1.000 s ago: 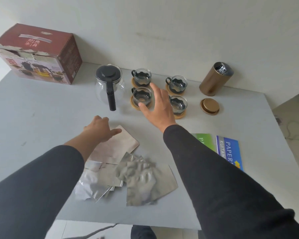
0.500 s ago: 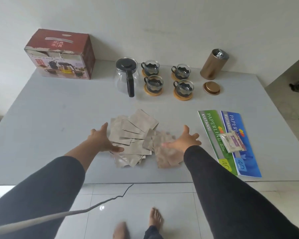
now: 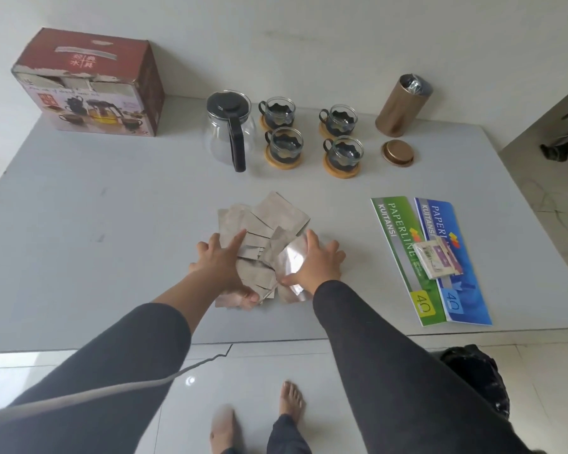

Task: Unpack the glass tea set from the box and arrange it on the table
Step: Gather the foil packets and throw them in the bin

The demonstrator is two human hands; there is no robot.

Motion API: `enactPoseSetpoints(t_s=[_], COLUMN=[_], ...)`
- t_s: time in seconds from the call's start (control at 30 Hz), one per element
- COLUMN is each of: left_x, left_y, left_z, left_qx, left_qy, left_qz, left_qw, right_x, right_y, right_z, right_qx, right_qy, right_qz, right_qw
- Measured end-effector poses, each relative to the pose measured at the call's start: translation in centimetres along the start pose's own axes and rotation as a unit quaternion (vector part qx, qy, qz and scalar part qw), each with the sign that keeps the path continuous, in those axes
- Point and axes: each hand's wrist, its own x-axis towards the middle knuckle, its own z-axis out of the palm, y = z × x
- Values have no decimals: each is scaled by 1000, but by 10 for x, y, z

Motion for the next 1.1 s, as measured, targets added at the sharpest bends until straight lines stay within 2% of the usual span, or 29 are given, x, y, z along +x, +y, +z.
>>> enactPoseSetpoints(t_s=[0.27, 0.37, 0.57, 0.7, 0.77, 0.93, 1.1], left_x=[15, 18, 15, 13, 14, 15, 16], left_y=[6, 8, 12, 16, 18, 22, 30], left_z=[-2, -6, -10, -8, -8, -9, -9], left_qx=[-176, -208, -202, -201, -196, -169, -103], left_qy=[38, 40, 44, 54, 51, 38, 34], left_qz=[-22, -35, -57, -73, -79, -97, -111], left_qw=[983, 977, 977, 975, 976, 980, 988], right_x=[11, 12, 15, 24, 34, 59, 75], right_y=[-14, -17, -21, -23, -29, -44, -54], right_z=[2, 1, 0, -14, -29, -43, -36], right_qx=[-26, -38, -41, -73, -48, -1, -41], right_qy=[-16, -20, -31, -78, -100, 1, -88], right_qz=[-75, -100, -157, -185, -171, -136, -225], right_qw=[997, 994, 986, 977, 979, 991, 969])
